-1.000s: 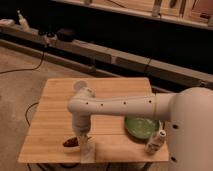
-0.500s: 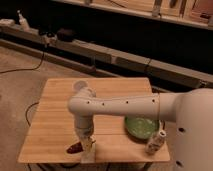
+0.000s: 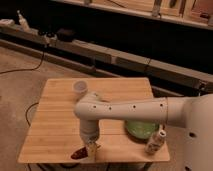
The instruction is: Place the pepper on the white sponge
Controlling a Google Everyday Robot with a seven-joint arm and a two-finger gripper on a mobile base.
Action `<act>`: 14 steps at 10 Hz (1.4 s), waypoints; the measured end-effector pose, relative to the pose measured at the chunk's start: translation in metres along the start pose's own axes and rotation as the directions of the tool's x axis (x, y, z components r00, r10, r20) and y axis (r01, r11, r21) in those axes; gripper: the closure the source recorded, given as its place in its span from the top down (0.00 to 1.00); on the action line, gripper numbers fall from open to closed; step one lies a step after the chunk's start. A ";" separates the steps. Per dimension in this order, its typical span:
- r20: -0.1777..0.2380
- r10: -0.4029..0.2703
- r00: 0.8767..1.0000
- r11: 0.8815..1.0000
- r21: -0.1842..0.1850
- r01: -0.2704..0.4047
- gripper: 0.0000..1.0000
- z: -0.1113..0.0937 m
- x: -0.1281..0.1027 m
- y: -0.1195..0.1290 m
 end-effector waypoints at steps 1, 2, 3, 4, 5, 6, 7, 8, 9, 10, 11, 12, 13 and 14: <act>0.004 -0.009 1.000 1.000 -0.004 0.009 0.30 0.001 -0.002 0.000; 0.008 -0.017 1.000 1.000 -0.009 0.017 0.30 0.002 -0.003 0.002; 0.011 -0.019 1.000 1.000 -0.014 0.020 0.30 0.003 -0.004 0.003; 0.008 -0.017 1.000 1.000 -0.022 0.017 0.30 0.005 -0.006 0.006; -0.002 -0.014 1.000 1.000 -0.025 0.014 0.30 0.008 -0.007 0.008; -0.007 -0.017 1.000 1.000 -0.022 0.016 0.30 0.011 -0.006 0.010; -0.012 -0.021 1.000 1.000 -0.016 0.021 0.30 0.015 -0.005 0.010; -0.015 -0.026 1.000 1.000 -0.009 0.026 0.30 0.019 -0.004 0.011; -0.019 -0.028 0.999 1.000 -0.006 0.028 0.30 0.022 -0.005 0.012; -0.021 -0.029 0.999 1.000 -0.007 0.029 0.30 0.024 -0.006 0.013; -0.020 -0.030 0.999 1.000 -0.007 0.030 0.30 0.025 -0.007 0.014; -0.020 -0.031 0.999 0.999 -0.012 0.030 0.30 0.026 -0.009 0.015; -0.020 -0.034 0.999 0.999 -0.019 0.033 0.30 0.026 -0.010 0.016; -0.018 -0.041 0.999 0.999 -0.032 0.041 0.30 0.024 -0.010 0.017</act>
